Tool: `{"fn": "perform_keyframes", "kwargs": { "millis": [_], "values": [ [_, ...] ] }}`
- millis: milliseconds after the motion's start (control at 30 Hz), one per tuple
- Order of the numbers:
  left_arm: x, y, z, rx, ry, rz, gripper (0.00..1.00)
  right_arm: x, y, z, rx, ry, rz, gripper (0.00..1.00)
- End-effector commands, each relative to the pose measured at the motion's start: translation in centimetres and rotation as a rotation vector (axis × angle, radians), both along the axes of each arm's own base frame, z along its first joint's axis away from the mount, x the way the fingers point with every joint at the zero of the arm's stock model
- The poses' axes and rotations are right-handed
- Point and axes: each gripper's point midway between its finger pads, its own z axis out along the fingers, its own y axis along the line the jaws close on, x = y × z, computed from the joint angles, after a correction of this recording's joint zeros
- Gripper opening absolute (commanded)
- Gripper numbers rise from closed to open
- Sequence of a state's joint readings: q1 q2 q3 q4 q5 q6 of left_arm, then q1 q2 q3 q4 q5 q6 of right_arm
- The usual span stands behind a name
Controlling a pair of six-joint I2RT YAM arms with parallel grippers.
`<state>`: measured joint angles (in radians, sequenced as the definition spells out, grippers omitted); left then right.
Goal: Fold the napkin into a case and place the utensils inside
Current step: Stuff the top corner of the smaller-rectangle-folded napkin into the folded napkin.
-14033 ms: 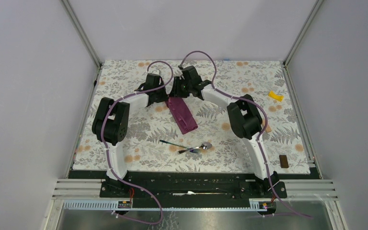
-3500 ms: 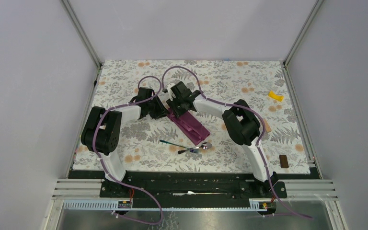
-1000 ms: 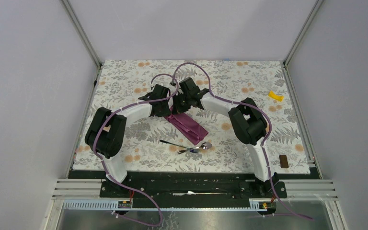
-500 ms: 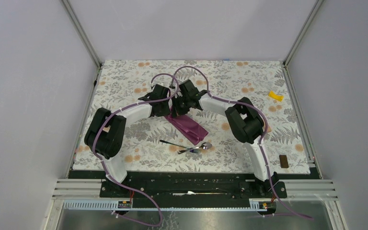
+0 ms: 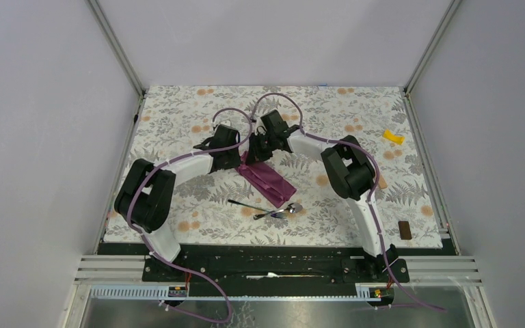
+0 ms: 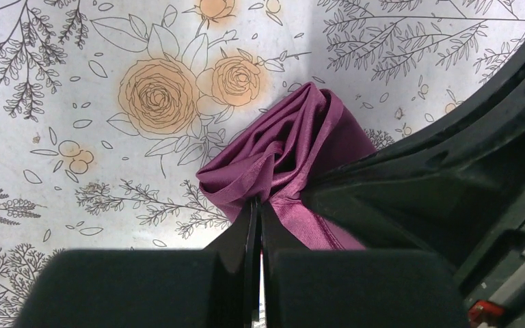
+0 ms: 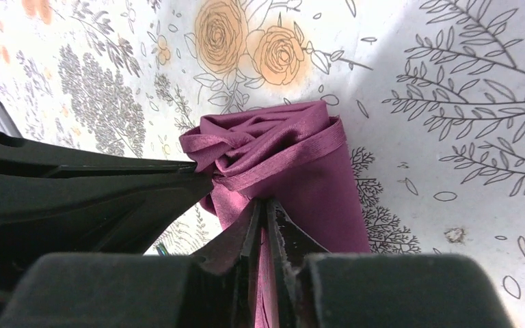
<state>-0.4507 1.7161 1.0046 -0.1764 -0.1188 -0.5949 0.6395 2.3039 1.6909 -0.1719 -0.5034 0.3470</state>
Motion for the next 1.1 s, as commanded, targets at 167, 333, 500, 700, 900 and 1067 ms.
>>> {"fn": "perform_keyframes", "kwargs": {
  "millis": [167,333,500,700,900,1067],
  "values": [
    [0.6,-1.0,2.7,-0.068,-0.080,-0.018,0.00,0.5,2.6,1.4,0.145,0.060,-0.001,0.15],
    [0.9,-1.2,3.3,-0.077,-0.085,-0.023,0.00,-0.3,3.6,0.6,0.159,0.103,0.000,0.14],
    [1.0,-1.8,2.4,-0.098,-0.054,-0.015,0.00,-0.1,4.5,0.0,0.168,0.143,-0.041,0.11],
    [0.8,-1.1,0.7,-0.101,0.015,0.017,0.24,0.6,3.6,-0.7,0.151,0.159,-0.102,0.11],
    [1.2,0.0,2.6,-0.173,-0.009,0.023,0.31,0.6,3.3,-1.0,0.144,0.165,-0.112,0.11],
    [0.2,1.0,4.8,-0.204,-0.048,0.025,0.34,0.8,3.3,-1.0,0.144,0.159,-0.111,0.11]
  ]
}}
